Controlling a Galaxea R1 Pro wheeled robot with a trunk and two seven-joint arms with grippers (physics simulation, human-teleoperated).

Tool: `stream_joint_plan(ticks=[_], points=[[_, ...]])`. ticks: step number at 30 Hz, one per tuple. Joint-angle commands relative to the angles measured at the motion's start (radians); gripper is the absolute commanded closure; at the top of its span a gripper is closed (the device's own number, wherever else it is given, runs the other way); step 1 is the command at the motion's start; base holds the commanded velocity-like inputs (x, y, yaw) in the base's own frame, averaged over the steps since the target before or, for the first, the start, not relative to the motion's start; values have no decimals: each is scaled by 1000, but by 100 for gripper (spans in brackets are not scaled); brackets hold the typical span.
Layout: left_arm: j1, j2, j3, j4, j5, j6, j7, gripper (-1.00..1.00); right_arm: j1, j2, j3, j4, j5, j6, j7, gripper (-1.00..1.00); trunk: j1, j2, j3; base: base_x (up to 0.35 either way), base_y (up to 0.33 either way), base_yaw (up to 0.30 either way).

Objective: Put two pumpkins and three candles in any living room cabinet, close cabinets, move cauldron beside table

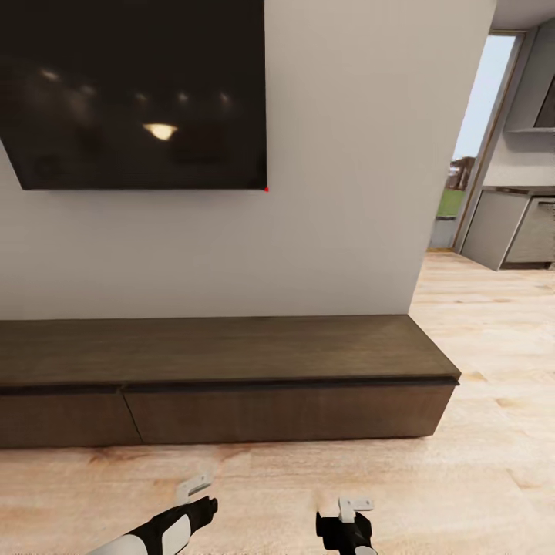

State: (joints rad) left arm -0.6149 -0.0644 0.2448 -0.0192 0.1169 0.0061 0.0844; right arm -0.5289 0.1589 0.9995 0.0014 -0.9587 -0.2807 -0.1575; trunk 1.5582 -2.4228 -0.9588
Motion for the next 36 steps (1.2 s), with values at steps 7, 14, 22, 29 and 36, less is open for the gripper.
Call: stream_joint_plan(ticks=[7,14,22,29,36], points=[[0,-2,-2,-1,10,0,-11,-100,0,2,8,0,-6,-2,6,-100,0,0,-1,-136,75,0],[0,2,-2,-1,10,0,-63,-100,0,0,6,0,-6,-2,5,-100,0,0,-1,-166,280,0],[0,3,-2,-1,10,0,-69,-100,0,0,7,0,-6,-2,6,-100,0,0,-1,-61,312,0],[0,3,-2,-1,10,3,-73,-100,0,1,7,0,-6,-2,6,-100,0,0,-1,-4,323,0],[0,4,-2,-1,11,2,-74,-100,0,1,7,0,-6,-2,6,-100,0,0,-1,0,324,0]])
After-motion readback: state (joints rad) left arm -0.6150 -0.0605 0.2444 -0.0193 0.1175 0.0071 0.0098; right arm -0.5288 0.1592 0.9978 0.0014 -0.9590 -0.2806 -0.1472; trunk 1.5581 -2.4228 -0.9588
